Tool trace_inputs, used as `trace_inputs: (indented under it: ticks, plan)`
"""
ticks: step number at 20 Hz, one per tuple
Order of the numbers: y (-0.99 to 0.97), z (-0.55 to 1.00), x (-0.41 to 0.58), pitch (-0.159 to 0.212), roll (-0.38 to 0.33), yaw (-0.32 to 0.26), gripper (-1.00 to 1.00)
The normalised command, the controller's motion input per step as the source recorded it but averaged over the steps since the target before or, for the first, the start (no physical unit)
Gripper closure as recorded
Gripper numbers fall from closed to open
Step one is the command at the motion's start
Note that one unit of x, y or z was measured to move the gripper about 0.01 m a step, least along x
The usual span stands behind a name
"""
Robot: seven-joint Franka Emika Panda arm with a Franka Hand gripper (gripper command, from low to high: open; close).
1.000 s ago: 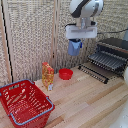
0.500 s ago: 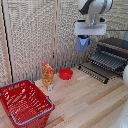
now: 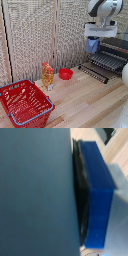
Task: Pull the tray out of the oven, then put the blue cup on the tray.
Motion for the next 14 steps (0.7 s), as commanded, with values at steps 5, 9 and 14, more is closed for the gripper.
trace_inputs:
  ticks: [5,9,14]
  plan:
    - [-0.87,-0.09,0.048,0.009,0.0,-0.121,1.0]
    - [-0.88,-0.15,0.155,0.0,0.0,-0.11,1.0]
    - [-0.67,-0.1,0.132,0.0,0.003,-0.077,1.0]
